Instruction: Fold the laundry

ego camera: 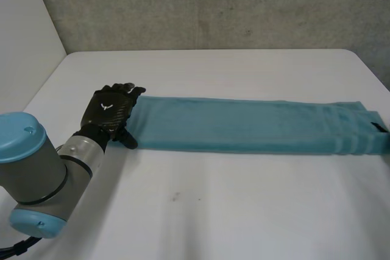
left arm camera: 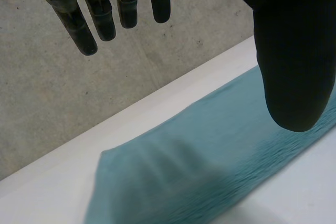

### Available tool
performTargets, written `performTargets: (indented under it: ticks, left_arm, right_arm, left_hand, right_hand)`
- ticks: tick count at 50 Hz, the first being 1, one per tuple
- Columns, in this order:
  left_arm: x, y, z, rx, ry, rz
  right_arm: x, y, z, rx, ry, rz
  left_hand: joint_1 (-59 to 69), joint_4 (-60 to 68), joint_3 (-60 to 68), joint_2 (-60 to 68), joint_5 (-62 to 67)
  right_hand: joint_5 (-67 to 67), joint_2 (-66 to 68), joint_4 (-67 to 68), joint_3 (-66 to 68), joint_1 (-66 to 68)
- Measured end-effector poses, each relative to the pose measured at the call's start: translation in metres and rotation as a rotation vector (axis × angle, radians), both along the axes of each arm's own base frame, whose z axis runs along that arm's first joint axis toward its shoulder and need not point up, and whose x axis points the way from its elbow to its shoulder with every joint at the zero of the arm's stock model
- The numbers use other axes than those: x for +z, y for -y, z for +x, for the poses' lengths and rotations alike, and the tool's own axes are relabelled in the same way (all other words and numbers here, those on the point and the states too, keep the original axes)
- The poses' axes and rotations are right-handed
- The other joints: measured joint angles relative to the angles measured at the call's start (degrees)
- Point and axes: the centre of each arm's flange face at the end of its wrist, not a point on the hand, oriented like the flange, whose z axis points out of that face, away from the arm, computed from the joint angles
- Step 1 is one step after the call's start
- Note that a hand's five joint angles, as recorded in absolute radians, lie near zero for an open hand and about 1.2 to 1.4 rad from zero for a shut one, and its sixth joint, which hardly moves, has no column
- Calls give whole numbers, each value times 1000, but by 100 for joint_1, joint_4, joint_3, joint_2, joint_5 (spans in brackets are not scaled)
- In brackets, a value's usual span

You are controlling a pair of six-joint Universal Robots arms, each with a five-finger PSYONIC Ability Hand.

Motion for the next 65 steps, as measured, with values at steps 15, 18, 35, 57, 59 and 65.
performTargets:
  ticks: [15, 18, 35, 57, 59, 65]
  left_arm:
    - [1, -1, 1, 2, -2, -1]
    - [2, 0, 2, 7, -3, -2]
    - [28, 18, 21, 78, -30, -77]
    - [43, 39, 48, 171, -98, -102]
    - [43, 38, 48, 170, -97, -101]
    - [42, 38, 47, 167, -95, -96]
  right_arm:
    - [18, 13, -41, -200, -312, -81]
    - [23, 16, -44, -198, -361, -89]
    - [93, -7, 169, 290, -312, -394]
    - [43, -174, 446, 1044, -105, -616]
    - [29, -189, 454, 1103, -99, -597]
    - [-1, -212, 462, 1182, -102, -539]
  left_hand:
    - [0, 0, 0, 0, 0]
    - [0, 0, 0, 0, 0]
    - [0, 0, 0, 0, 0]
    - [0, 0, 0, 0, 0]
    - [0, 0, 0, 0, 0]
    - [0, 0, 0, 0, 0]
  right_hand:
    - [87, 0, 8, 15, 0]
    - [87, 0, 8, 16, -5]
    - [202, 7, 10, 28, -5]
    - [202, 7, 11, 40, -5]
    - [202, 7, 11, 41, -5]
    - [-1020, -1512, -1469, -1418, -966]
